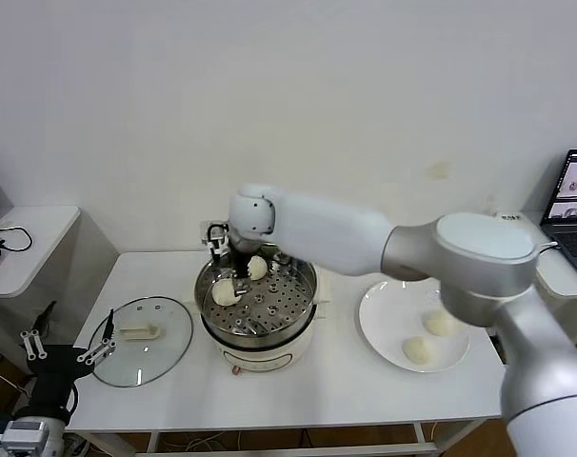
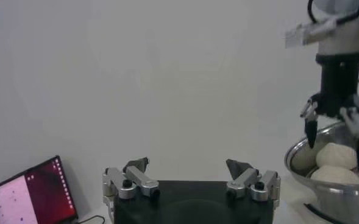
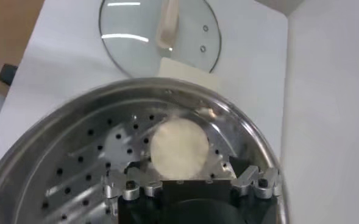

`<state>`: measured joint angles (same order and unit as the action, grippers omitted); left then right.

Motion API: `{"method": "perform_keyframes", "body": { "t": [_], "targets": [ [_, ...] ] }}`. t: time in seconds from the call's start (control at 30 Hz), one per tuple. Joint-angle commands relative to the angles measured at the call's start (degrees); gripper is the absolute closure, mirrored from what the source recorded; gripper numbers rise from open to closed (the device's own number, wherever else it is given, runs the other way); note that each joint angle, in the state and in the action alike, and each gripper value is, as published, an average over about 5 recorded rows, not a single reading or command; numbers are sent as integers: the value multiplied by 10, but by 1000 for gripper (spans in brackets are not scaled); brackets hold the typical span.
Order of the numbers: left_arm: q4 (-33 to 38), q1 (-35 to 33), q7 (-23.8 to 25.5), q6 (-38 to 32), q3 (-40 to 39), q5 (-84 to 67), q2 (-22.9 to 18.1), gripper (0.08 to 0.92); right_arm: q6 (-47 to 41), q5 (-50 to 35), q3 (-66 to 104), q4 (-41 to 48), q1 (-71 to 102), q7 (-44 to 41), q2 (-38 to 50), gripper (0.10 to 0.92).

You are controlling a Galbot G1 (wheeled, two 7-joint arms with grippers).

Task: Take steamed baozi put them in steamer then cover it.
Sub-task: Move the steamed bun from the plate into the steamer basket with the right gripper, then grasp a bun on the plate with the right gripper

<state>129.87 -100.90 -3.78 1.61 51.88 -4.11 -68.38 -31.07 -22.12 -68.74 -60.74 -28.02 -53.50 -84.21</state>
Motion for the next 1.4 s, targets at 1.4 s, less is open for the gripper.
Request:
{"method": "perform_keyframes", "body": {
  "t": [1.4],
  "targets": [
    [8,-33,2,2,-29,32,-28,177,176,322,253,-268,363,-99,577,203]
  ]
}}
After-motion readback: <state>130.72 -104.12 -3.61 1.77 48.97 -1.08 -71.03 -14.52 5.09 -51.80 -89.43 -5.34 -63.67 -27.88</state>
